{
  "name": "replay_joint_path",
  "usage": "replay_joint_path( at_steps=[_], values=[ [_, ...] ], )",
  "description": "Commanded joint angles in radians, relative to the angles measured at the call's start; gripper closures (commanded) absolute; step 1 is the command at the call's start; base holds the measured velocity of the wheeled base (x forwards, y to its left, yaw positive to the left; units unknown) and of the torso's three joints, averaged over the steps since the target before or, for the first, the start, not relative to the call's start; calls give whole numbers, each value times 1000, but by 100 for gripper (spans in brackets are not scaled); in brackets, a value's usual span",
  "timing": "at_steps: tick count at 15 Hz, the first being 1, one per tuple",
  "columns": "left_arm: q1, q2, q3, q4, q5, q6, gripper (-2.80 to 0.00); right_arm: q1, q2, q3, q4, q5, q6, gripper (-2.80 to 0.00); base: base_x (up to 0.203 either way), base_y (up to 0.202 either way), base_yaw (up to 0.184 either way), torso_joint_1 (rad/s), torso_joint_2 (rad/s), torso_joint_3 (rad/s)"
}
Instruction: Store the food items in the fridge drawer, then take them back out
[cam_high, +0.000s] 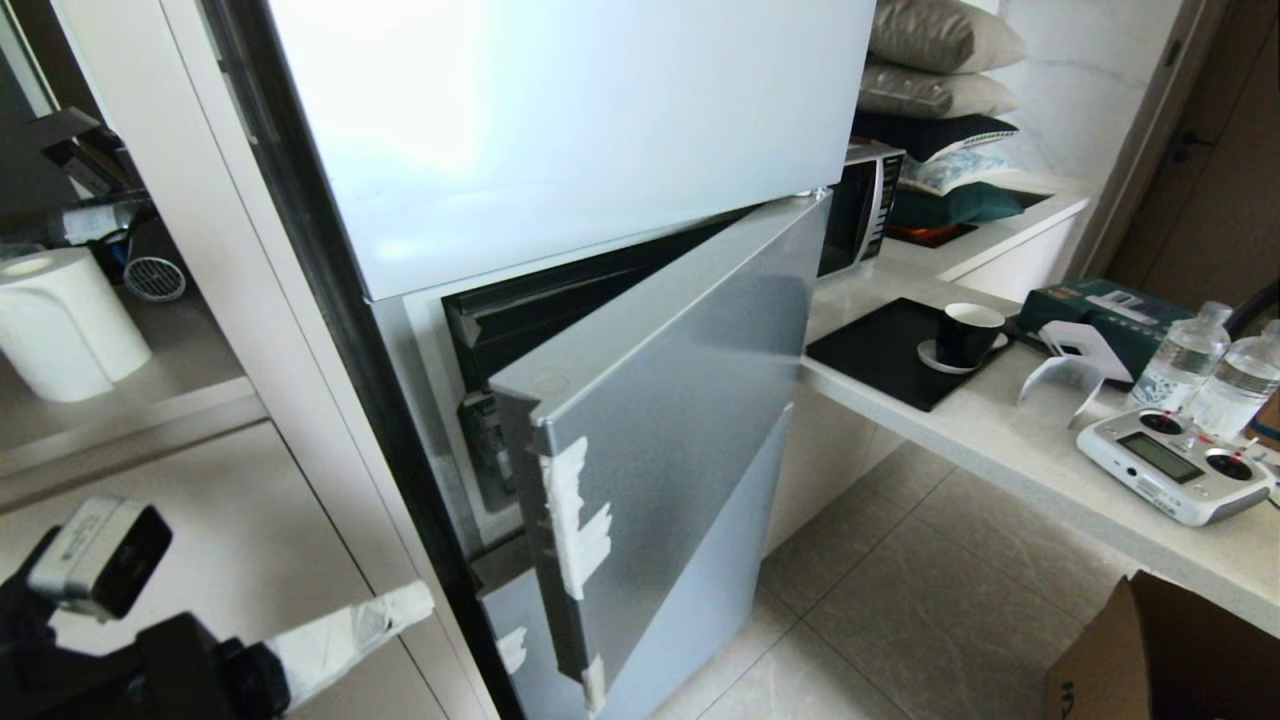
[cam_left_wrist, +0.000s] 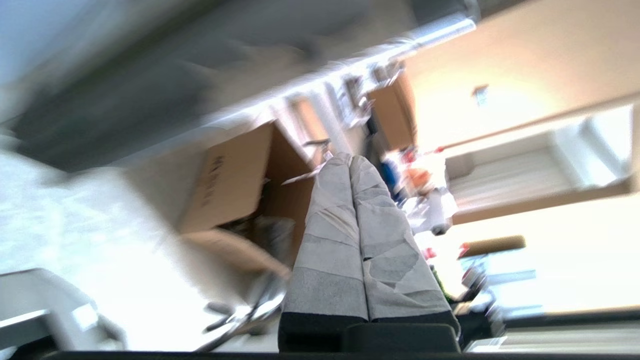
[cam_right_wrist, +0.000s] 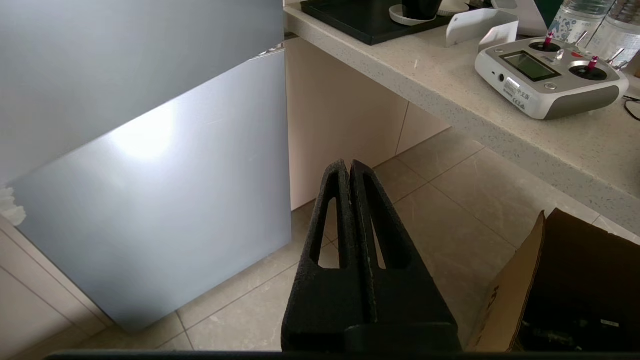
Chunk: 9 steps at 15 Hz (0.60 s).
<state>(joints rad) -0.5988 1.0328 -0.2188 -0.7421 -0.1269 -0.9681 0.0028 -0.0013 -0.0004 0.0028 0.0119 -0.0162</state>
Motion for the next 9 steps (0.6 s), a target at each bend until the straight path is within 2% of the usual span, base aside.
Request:
replay_joint_path(
  at_steps=[1, 4, 6, 7, 8, 9],
  values=[
    [0, -49, -14, 24, 16, 22, 0, 0, 0, -1, 0, 0, -1, 0, 0, 0, 0, 0, 0, 0],
    [10, 173, -123, 17, 79, 37, 0, 0, 1, -1, 0, 0, -1, 0, 0, 0, 0, 0, 0, 0],
    [15, 240, -168, -24, 120, 54, 0, 0, 1, -1, 0, 0, -1, 0, 0, 0, 0, 0, 0, 0],
    [22, 225, -166, -33, 133, 95, 0, 0, 0, 0, 0, 0, -1, 0, 0, 0, 0, 0, 0, 0],
    [31, 178, -163, -30, 150, 187, 0, 0, 0, 0, 0, 0, -1, 0, 0, 0, 0, 0, 0, 0],
    [37, 135, -165, -10, 181, 346, 0, 0, 0, -1, 0, 0, -1, 0, 0, 0, 0, 0, 0, 0]
  ],
)
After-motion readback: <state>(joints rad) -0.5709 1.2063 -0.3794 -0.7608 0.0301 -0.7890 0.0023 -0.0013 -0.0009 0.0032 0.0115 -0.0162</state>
